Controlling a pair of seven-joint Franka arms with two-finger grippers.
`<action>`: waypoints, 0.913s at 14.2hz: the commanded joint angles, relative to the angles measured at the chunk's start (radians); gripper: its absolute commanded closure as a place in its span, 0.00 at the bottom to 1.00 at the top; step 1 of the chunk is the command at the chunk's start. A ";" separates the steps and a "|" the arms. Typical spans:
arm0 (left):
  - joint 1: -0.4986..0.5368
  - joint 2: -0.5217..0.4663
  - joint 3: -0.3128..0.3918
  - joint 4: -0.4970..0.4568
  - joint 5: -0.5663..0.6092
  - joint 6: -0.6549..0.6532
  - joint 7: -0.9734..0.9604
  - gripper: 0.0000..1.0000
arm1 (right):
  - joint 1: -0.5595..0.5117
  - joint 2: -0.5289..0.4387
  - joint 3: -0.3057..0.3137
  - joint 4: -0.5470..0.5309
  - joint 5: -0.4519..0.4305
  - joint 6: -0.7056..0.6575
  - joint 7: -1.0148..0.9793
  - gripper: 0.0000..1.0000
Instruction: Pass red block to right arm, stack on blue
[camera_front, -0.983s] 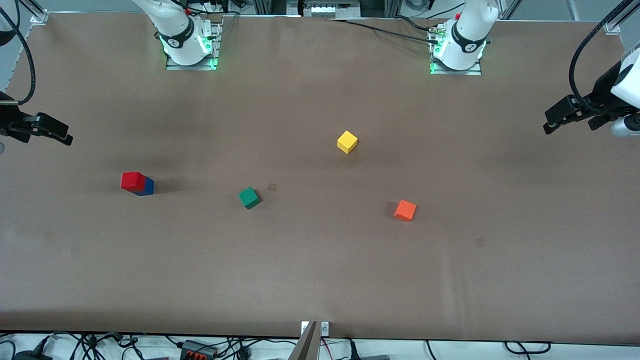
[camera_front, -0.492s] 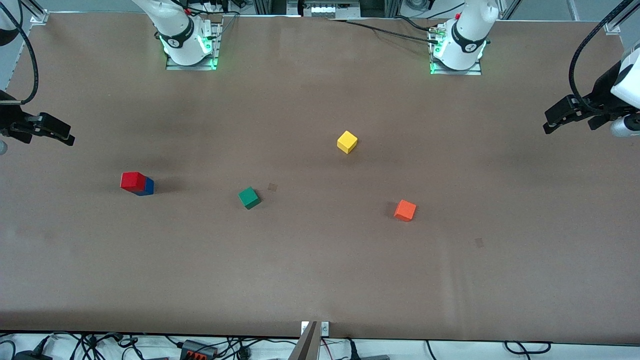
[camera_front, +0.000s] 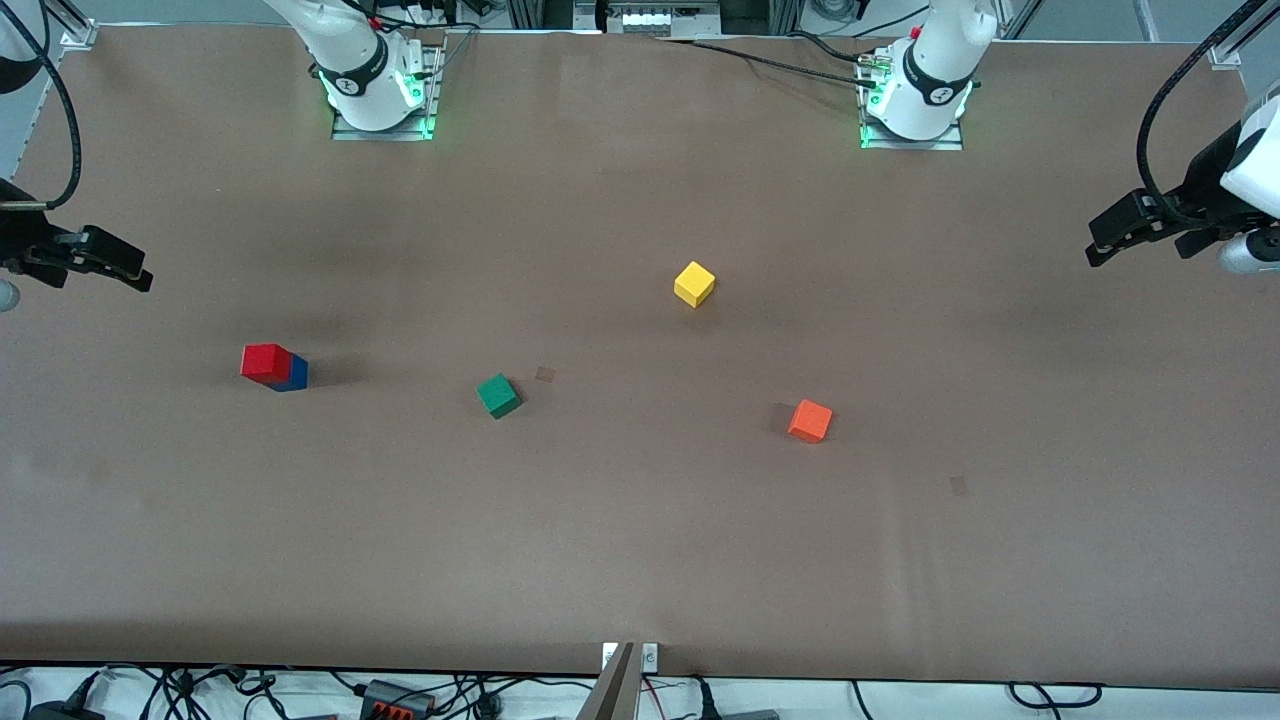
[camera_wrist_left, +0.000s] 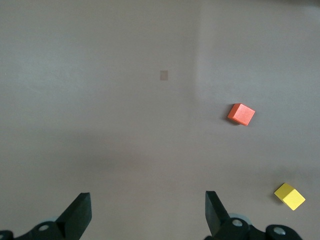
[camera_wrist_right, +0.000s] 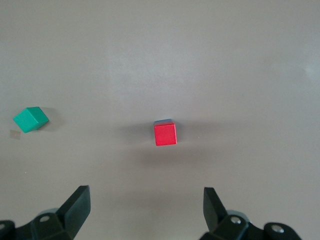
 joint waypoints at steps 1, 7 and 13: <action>-0.003 0.017 0.000 0.037 0.026 -0.025 -0.013 0.00 | 0.018 -0.004 0.002 0.001 -0.011 -0.003 0.003 0.00; -0.003 0.017 0.002 0.037 0.026 -0.030 -0.010 0.00 | 0.042 0.002 -0.006 0.001 -0.018 0.002 0.015 0.00; -0.003 0.017 0.005 0.039 0.026 -0.038 -0.005 0.00 | 0.049 0.004 -0.032 0.015 -0.010 -0.004 0.002 0.00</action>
